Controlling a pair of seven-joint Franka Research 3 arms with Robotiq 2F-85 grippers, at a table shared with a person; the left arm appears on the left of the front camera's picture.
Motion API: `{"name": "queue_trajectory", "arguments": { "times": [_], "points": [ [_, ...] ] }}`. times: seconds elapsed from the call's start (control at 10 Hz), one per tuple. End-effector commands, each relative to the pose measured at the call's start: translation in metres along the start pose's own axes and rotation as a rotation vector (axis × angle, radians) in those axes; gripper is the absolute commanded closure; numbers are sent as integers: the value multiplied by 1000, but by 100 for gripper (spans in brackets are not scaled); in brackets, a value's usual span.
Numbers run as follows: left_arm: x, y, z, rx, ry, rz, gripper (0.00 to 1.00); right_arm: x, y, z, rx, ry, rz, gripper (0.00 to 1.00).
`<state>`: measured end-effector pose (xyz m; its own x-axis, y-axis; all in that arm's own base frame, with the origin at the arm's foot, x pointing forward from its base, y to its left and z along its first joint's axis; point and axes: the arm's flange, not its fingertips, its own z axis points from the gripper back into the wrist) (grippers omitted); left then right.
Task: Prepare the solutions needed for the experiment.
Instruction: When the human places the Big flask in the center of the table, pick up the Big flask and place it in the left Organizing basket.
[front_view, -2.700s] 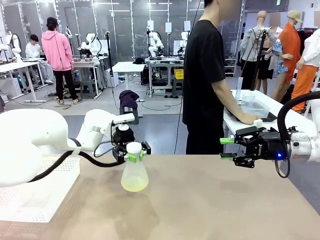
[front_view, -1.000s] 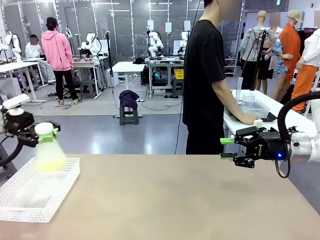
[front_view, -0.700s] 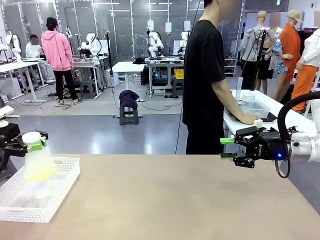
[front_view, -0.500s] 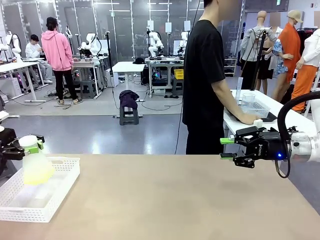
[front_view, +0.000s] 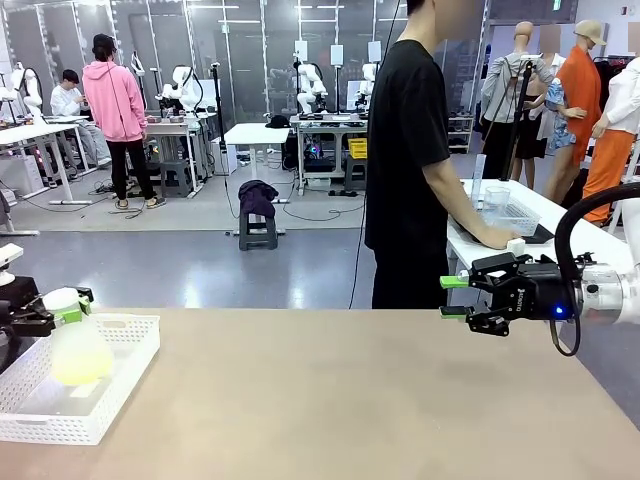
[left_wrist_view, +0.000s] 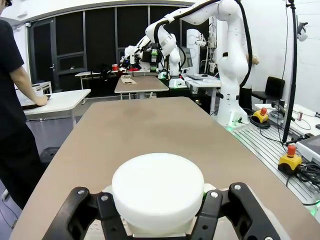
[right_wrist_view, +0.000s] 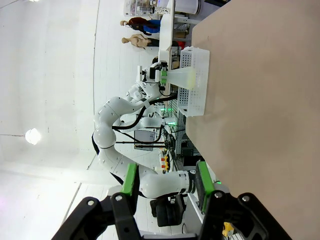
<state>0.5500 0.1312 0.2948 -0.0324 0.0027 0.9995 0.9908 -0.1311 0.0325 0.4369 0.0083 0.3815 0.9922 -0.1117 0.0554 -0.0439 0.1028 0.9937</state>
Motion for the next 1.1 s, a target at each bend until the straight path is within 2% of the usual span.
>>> {"name": "queue_trajectory", "arguments": {
  "times": [0.0,0.3,0.4,0.5,0.6,0.7,0.8,0.9,1.0],
  "points": [
    [2,7,3,-8,-27,-21,100,0,1,0,4,2,3,42],
    [-9,9,1,-21,-11,-17,100,0,1,0,4,2,3,42],
    [-13,9,0,-46,-8,-21,63,0,1,0,4,2,3,42],
    [-11,8,-2,-34,-9,-20,58,0,1,0,4,2,3,42],
    [-14,8,-1,-43,-12,-21,43,0,1,0,4,2,3,42],
    [-15,9,-3,-49,-2,-18,38,0,1,0,4,2,3,42],
    [-16,7,-3,-61,4,-16,23,0,1,0,4,2,3,42],
    [-17,6,-3,-67,9,-14,18,0,1,0,4,2,3,42],
    [-18,4,0,-70,13,-9,3,0,1,0,4,2,3,42]
  ]
}}
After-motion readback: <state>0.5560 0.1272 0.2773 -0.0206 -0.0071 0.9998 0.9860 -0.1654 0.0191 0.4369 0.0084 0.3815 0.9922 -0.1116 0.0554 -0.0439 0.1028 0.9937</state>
